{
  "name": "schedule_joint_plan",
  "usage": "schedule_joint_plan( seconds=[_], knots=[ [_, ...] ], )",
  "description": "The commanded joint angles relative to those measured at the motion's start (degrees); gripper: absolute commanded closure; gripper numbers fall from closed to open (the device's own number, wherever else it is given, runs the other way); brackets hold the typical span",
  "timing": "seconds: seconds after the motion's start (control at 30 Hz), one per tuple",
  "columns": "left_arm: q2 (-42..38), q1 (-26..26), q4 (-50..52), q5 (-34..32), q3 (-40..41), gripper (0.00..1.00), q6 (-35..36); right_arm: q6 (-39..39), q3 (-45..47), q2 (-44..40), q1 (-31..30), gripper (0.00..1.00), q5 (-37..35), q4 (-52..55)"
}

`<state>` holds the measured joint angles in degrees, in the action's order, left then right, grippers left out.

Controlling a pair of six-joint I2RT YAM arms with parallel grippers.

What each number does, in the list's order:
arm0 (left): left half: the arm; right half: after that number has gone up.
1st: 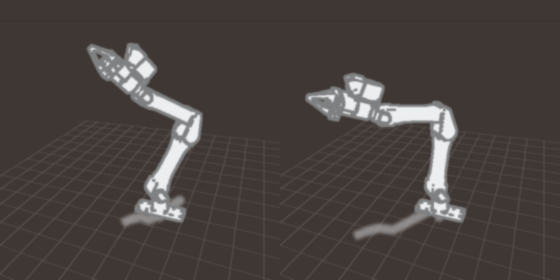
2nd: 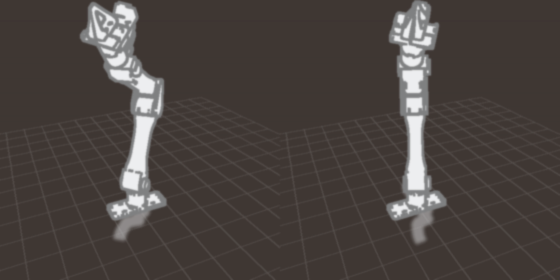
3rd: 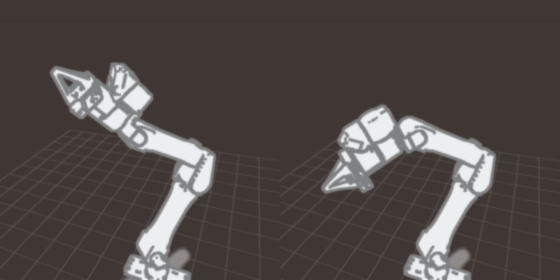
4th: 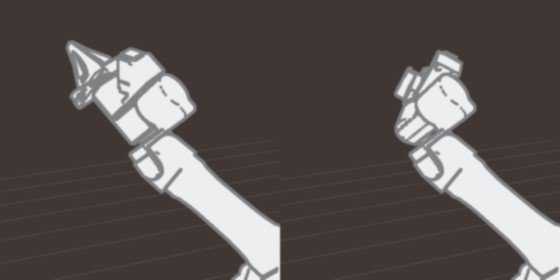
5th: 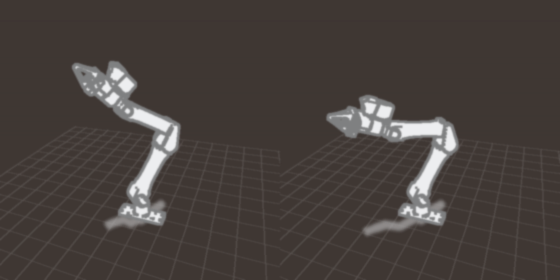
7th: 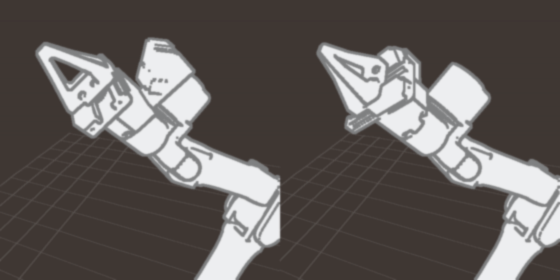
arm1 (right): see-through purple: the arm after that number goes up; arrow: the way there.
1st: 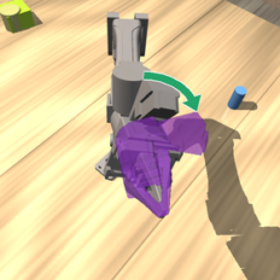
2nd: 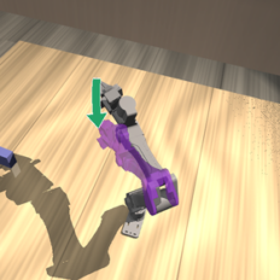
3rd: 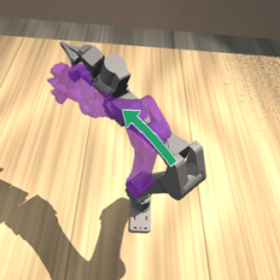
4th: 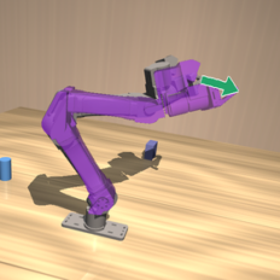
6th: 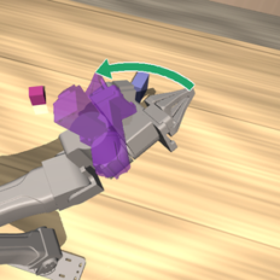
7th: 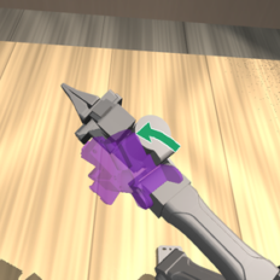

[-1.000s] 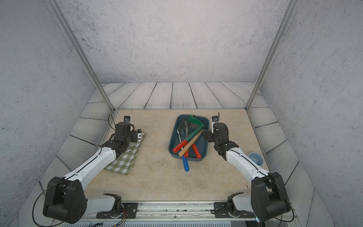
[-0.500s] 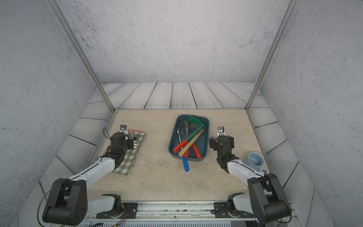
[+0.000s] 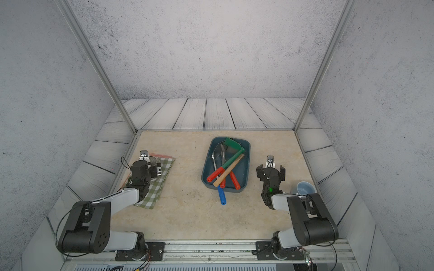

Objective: Put the small hoe into the storage box
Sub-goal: Reset both arms

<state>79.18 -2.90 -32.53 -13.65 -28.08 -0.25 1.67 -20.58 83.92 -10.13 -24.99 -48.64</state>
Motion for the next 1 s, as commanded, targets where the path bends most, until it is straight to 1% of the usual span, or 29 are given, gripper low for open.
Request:
schedule_joint_plan(
  seconds=[0.0,0.1,0.27,0.3,0.37,0.4,0.47,0.5,0.97],
  knots=[
    [1.63,1.29,-7.32,2.95,2.54,0.0,-1.39,-0.25,0.75,2.01,0.29,0.01,0.81,-6.48],
    [3.76,1.42,-9.05,3.35,2.38,0.0,-1.77,-1.09,-0.01,0.85,1.2,0.01,3.03,-2.82],
    [9.46,1.71,-14.71,2.8,2.47,0.01,-2.36,-2.18,-0.64,1.42,3.27,0.01,7.2,-1.45],
    [9.64,1.82,-15.44,2.99,2.73,0.01,-2.28,-2.68,-1.08,2.1,3.89,0.01,8.18,-0.98],
    [9.04,1.96,-12.64,3.36,1.97,0.01,-2.51,-3.21,-3.22,4.94,4.7,0.01,8.97,-0.14],
    [8.47,2.05,-10.81,3.53,1.48,0.01,-2.66,-3.7,-3.85,4.75,5.64,0.01,10.63,1.75],
    [8.92,2.06,-12.28,3.47,1.79,0.01,-2.51,-5.17,-5.63,3.98,7.36,0.01,13.45,6.97],
    [8.83,2.04,-11.41,3.48,1.52,0.01,-2.61,-5.26,-5.52,4.22,7.85,0.01,14.31,6.25],
    [8.54,2.1,-11.64,3.48,1.76,0.01,-2.53,-5.19,-5.58,3.97,8.03,0.01,14.58,6.81]
  ],
)
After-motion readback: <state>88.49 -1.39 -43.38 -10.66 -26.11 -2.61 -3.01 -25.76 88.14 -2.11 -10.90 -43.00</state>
